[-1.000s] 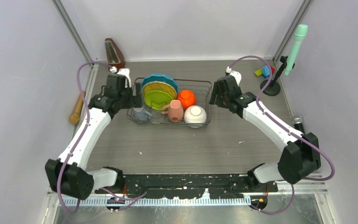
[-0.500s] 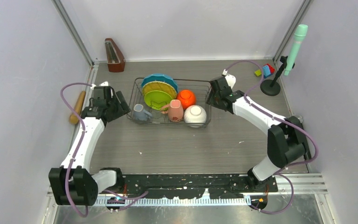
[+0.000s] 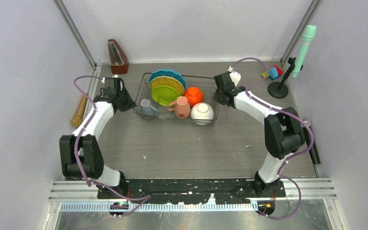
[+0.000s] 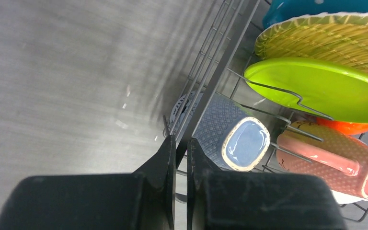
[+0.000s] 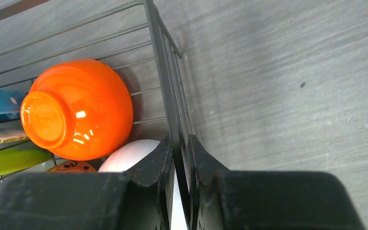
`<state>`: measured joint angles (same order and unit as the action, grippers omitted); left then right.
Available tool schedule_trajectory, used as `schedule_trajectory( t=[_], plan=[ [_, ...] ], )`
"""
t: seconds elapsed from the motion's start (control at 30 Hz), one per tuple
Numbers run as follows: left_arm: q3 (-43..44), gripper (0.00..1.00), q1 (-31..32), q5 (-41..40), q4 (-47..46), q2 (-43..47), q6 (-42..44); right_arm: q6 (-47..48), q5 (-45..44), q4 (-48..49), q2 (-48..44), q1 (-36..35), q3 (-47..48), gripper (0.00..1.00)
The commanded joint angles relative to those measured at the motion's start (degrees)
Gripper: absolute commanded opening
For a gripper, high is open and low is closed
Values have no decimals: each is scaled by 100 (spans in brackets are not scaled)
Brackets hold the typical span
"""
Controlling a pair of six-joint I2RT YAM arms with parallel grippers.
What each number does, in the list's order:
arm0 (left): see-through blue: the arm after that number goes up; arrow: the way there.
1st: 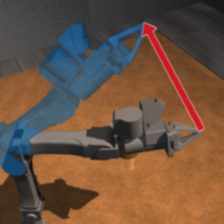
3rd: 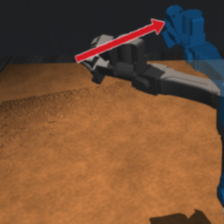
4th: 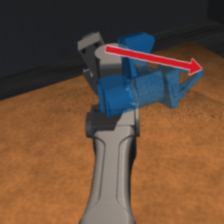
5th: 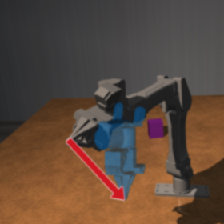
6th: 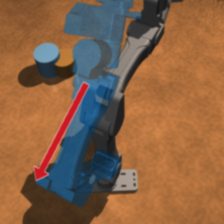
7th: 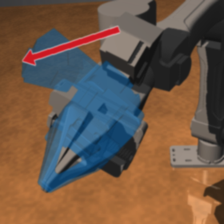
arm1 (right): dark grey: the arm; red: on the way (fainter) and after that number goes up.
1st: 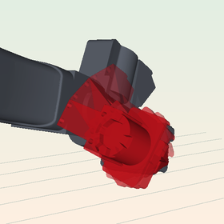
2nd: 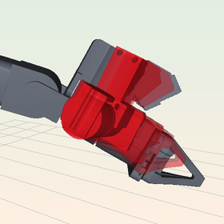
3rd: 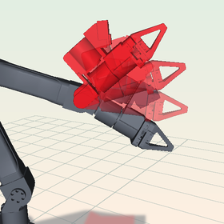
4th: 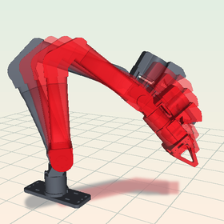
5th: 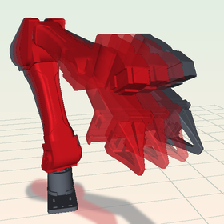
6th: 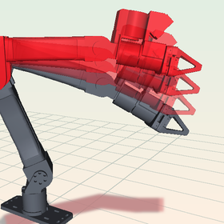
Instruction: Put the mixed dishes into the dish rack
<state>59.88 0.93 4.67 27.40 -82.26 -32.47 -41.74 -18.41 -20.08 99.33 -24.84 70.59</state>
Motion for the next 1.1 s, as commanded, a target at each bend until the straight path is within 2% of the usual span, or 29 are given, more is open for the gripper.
schedule_trajectory(
  t=[0.0,0.07,0.13,0.2,0.23,0.27,0.33,0.53,0.67,0.77,0.9,0.97,1.03,1.07],
  plan=[
    [243,0,406,-193,-834,-870,-461,-226,-81,557,226,472,557,15],
    [567,0,653,-382,-937,-1218,-532,-103,170,752,423,711,774,17],
    [885,4,863,-587,-976,-1508,-631,189,549,862,692,931,1157,29],
    [1098,14,969,-841,-908,-1597,-779,382,779,644,886,1086,1603,60],
    [1101,22,986,-879,-980,-1546,-796,432,758,526,884,1117,1688,67],
    [1078,35,988,-944,-1033,-1449,-799,564,744,574,833,1162,1720,74],
    [1015,45,984,-1134,-1087,-1149,-659,799,740,789,584,1199,1566,80],
    [1036,65,869,-1377,-659,-256,-73,1197,479,960,-513,1250,1128,83],
    [289,74,499,-1294,-832,680,-146,1279,-273,1021,-1400,1269,490,83],
    [-391,76,102,-1070,-1101,1201,-349,1557,-664,1257,-2055,1271,-419,83],
    [-1101,79,29,-1257,-1212,1595,-373,2000,-902,1808,-3016,1271,-1783,83],
    [-1570,86,30,-1396,-1525,1837,-285,2197,-957,2245,-3528,1271,-2518,83],
    [-1952,98,30,-1642,-1749,2038,-197,2364,-933,2744,-4116,1271,-3259,82],
    [-2075,99,30,-1812,-1756,2132,-100,2394,-904,2938,-4252,1271,-3716,81]
  ],
)
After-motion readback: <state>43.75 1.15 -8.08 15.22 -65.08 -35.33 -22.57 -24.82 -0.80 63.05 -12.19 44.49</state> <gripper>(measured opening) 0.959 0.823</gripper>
